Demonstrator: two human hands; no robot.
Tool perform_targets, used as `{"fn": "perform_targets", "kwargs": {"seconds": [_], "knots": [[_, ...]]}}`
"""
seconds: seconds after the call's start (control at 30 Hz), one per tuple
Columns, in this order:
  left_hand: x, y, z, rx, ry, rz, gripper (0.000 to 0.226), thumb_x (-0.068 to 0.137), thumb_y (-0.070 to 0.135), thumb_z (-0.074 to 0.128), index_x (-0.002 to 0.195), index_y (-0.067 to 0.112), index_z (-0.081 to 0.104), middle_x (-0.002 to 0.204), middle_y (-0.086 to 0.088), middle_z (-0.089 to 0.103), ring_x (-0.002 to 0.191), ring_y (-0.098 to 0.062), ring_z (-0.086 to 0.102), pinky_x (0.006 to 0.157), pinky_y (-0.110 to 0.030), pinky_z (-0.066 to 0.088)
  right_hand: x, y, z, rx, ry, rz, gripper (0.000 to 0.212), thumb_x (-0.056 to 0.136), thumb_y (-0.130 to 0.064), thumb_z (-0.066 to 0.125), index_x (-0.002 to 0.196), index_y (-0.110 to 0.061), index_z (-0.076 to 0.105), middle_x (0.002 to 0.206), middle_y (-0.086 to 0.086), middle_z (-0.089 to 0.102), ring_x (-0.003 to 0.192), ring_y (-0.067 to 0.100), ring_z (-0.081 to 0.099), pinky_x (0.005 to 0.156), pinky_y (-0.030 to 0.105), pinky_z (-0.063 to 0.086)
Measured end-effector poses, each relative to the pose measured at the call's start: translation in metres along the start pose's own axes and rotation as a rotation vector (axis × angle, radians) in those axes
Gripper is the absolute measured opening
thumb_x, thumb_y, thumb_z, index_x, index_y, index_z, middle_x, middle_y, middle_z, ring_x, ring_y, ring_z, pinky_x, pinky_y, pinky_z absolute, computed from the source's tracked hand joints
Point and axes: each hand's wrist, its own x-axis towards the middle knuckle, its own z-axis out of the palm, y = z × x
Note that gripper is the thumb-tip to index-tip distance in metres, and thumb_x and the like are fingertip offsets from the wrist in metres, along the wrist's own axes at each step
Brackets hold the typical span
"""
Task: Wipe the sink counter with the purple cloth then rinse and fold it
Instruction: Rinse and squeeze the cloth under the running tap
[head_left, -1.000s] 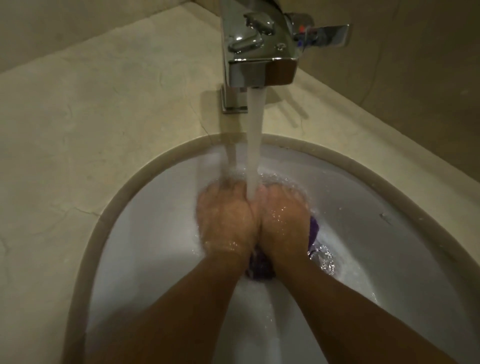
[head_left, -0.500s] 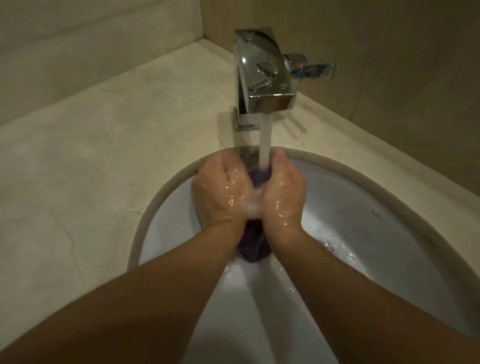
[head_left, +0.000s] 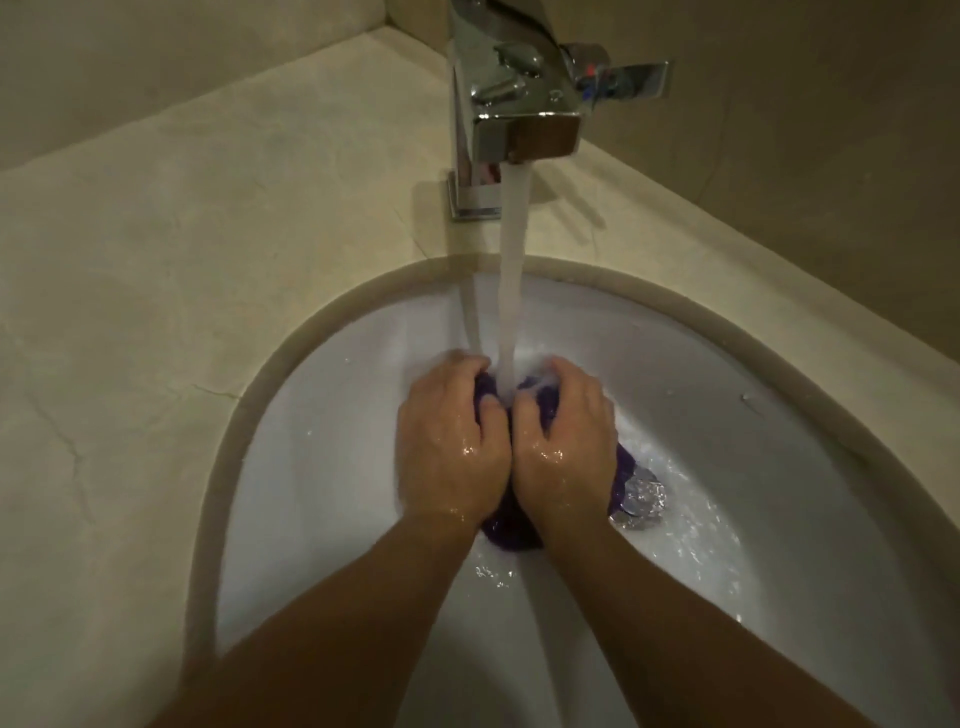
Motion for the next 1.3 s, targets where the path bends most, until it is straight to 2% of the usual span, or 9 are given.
{"fn": "perform_targets", "kwargs": {"seconds": [0.13, 0.33, 0.43, 0.57, 0.67, 0.9, 1.0, 1.13, 1.3], "knots": [[0.004, -0.004, 0.005, 0.087, -0.01, 0.064, 0.039, 0.1, 0.035, 0.035, 0.103, 0.022, 0.072, 0.101, 0.008, 0.07, 0.094, -0.013, 0.063, 0.09, -0.039, 0.048, 0.007, 0.009, 0.007, 0.036, -0.019, -0.155, 0.031, 0.097, -0.031, 0.043, 0.088, -0.016, 0.068, 0.089, -0.003, 0.07, 0.086, 0.017, 0.059, 0.087, 0.044, 0.046], [0.01, 0.001, 0.009, 0.445, -0.002, 0.012, 0.035, 0.097, 0.032, 0.038, 0.074, 0.02, 0.062, 0.076, 0.001, 0.064, 0.077, -0.023, 0.058, 0.074, -0.039, 0.045, 0.016, 0.017, 0.013, -0.04, 0.019, -0.134, 0.036, 0.097, -0.04, 0.038, 0.074, -0.023, 0.06, 0.079, -0.008, 0.064, 0.082, 0.019, 0.058, 0.086, 0.04, 0.043], [0.014, 0.005, 0.012, 0.58, -0.057, 0.008, 0.025, 0.091, 0.034, 0.05, 0.077, 0.019, 0.064, 0.076, -0.002, 0.065, 0.078, -0.025, 0.059, 0.076, -0.04, 0.048, 0.024, 0.019, 0.017, -0.189, 0.029, -0.157, 0.033, 0.099, -0.04, 0.04, 0.074, -0.026, 0.058, 0.074, -0.016, 0.053, 0.075, 0.013, 0.052, 0.083, 0.041, 0.045], [0.02, 0.012, 0.014, 0.596, -0.115, -0.11, 0.039, 0.097, 0.05, 0.035, 0.093, 0.025, 0.065, 0.091, 0.002, 0.065, 0.096, -0.023, 0.058, 0.088, -0.04, 0.044, 0.03, 0.021, 0.018, -0.299, 0.017, -0.194, 0.029, 0.1, -0.043, 0.035, 0.077, -0.035, 0.05, 0.075, -0.02, 0.044, 0.074, 0.004, 0.041, 0.09, 0.041, 0.046], [0.021, 0.014, 0.015, 0.614, -0.131, -0.088, 0.053, 0.098, 0.052, 0.025, 0.097, 0.021, 0.068, 0.092, -0.003, 0.066, 0.094, -0.026, 0.061, 0.089, -0.043, 0.049, 0.034, 0.017, 0.018, -0.3, 0.061, -0.153, 0.043, 0.098, -0.049, 0.032, 0.077, -0.029, 0.063, 0.072, -0.017, 0.051, 0.074, 0.01, 0.051, 0.094, 0.049, 0.049], [0.024, 0.018, 0.014, 0.437, -0.131, -0.124, 0.053, 0.092, 0.049, 0.032, 0.103, 0.016, 0.072, 0.092, -0.007, 0.072, 0.09, -0.033, 0.068, 0.086, -0.049, 0.054, 0.034, 0.013, 0.016, -0.362, 0.04, -0.135, 0.047, 0.095, -0.042, 0.032, 0.078, -0.015, 0.068, 0.078, 0.004, 0.069, 0.083, 0.031, 0.067, 0.09, 0.053, 0.052], [0.025, 0.017, 0.008, 0.269, -0.158, -0.121, 0.05, 0.098, 0.05, 0.032, 0.097, 0.022, 0.074, 0.087, 0.003, 0.071, 0.085, -0.021, 0.066, 0.086, -0.039, 0.053, 0.035, 0.007, 0.01, -0.33, -0.135, -0.107, 0.041, 0.092, -0.037, 0.036, 0.09, -0.014, 0.07, 0.092, 0.007, 0.069, 0.094, 0.031, 0.064, 0.09, 0.047, 0.05], [0.023, 0.022, -0.002, -0.133, -0.022, -0.205, 0.034, 0.1, 0.029, 0.048, 0.066, 0.024, 0.05, 0.065, 0.007, 0.056, 0.06, -0.01, 0.052, 0.063, -0.027, 0.042, 0.039, -0.009, -0.006, 0.064, -0.087, 0.026, 0.042, 0.097, -0.037, 0.045, 0.062, -0.019, 0.058, 0.058, -0.002, 0.059, 0.061, 0.017, 0.057, 0.062, 0.032, 0.045], [0.045, 0.045, -0.033, -0.422, 0.221, -0.309, 0.042, 0.099, 0.042, 0.05, 0.068, 0.014, 0.058, 0.063, 0.003, 0.057, 0.06, -0.012, 0.05, 0.06, -0.033, 0.042, 0.053, -0.061, -0.022, 0.483, 0.015, 0.268, 0.046, 0.098, -0.042, 0.053, 0.073, -0.007, 0.068, 0.074, 0.012, 0.068, 0.072, 0.023, 0.063, 0.071, 0.038, 0.05]]}}
